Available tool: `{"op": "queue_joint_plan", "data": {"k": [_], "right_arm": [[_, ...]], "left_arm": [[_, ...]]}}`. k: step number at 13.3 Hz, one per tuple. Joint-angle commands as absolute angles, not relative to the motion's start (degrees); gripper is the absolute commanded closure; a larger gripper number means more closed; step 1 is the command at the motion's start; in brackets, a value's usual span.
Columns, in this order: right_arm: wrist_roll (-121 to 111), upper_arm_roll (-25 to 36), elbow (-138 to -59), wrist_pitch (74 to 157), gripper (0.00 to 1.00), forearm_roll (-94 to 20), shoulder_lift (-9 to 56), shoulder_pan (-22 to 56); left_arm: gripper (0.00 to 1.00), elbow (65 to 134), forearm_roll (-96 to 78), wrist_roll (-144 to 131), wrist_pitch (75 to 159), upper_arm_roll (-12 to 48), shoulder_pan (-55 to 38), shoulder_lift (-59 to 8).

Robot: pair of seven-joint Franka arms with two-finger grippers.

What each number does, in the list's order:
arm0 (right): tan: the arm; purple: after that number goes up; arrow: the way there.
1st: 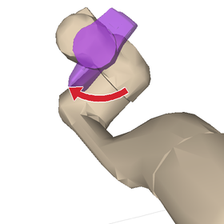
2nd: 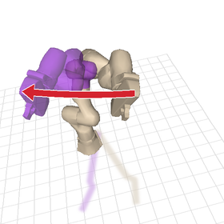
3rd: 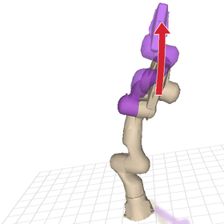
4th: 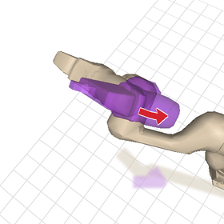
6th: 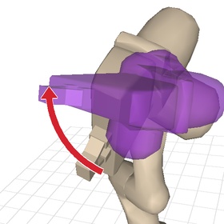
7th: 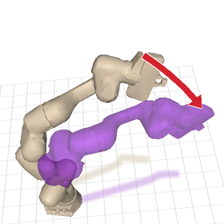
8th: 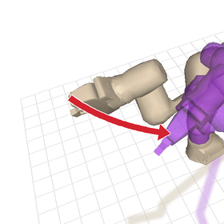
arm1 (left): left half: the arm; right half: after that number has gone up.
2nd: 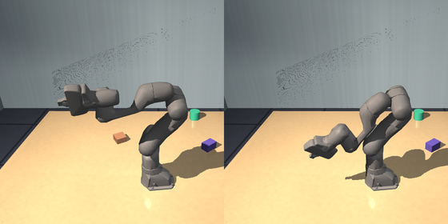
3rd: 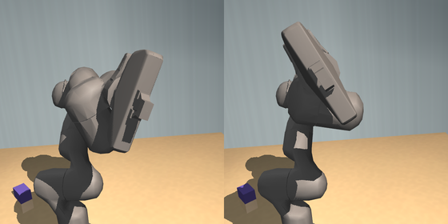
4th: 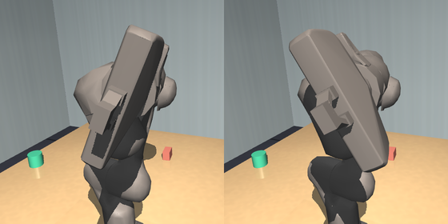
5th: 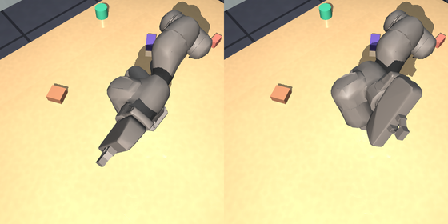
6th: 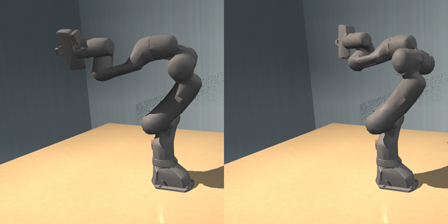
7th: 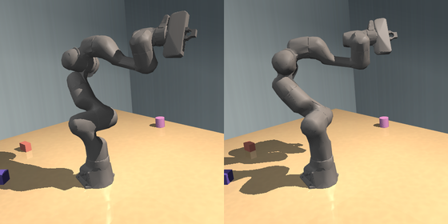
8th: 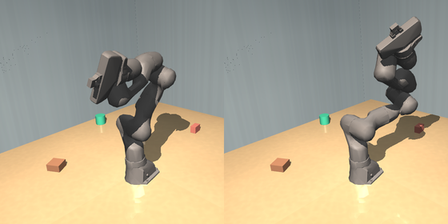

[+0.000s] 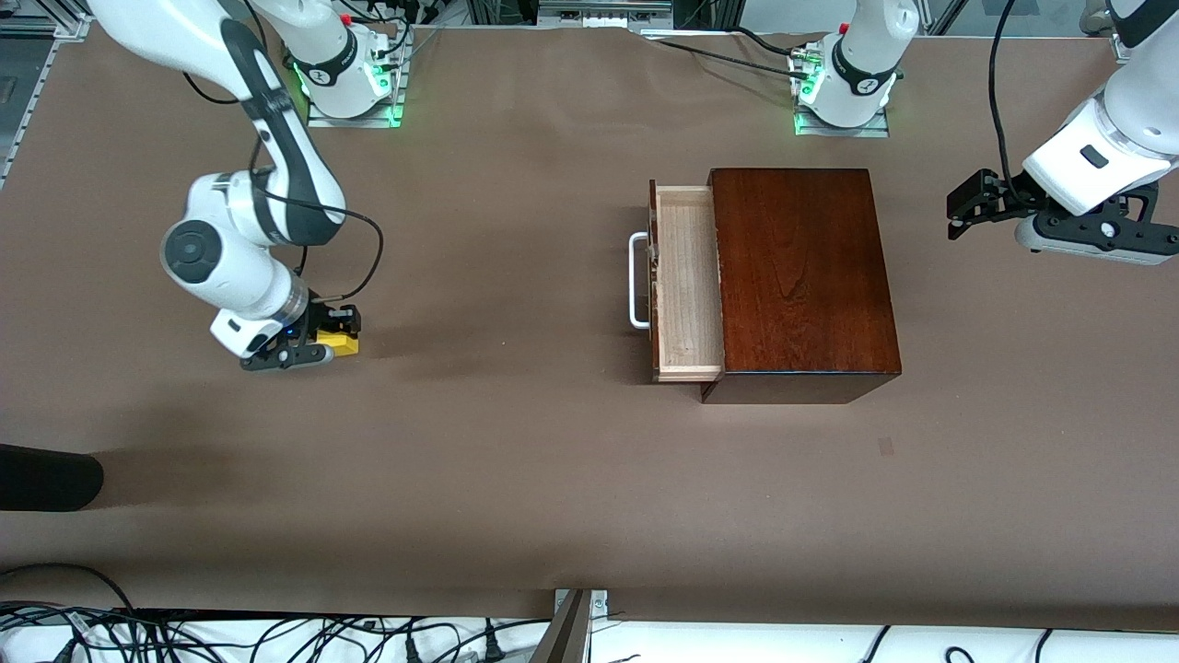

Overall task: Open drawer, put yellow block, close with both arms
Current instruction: 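Close the right gripper on the yellow cube and lift it, then carry the yellow cube with the right gripper over the open drawer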

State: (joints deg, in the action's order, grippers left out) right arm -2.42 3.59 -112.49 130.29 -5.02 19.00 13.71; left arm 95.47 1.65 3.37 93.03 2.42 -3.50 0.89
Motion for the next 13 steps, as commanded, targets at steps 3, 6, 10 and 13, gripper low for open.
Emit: {"op": "queue_joint_plan", "data": {"k": [3, 6, 10, 13], "right_arm": [[-3.51, 1.93, -90.40, 110.26, 1.00, -3.87, 21.26, 16.69], [-4.48, 1.85, -81.23, 101.70, 1.00, -4.13, 22.76, 23.79], [-4.92, 1.76, -80.08, 102.21, 1.00, -4.66, 23.37, 32.50], [-6.58, 1.32, -73.41, 101.95, 1.00, -4.57, 27.67, 39.18]], "left_arm": [[0.00, 93.43, 2.11, 3.96, 91.41, 2.02, -3.78, 0.00], [0.00, 93.43, 2.11, 3.96, 91.41, 2.02, -3.78, 0.00], [0.00, 93.43, 2.11, 3.96, 91.41, 2.02, -3.78, 0.00], [0.00, 93.43, 2.11, 3.96, 91.41, 2.02, -3.69, 0.00]]}}
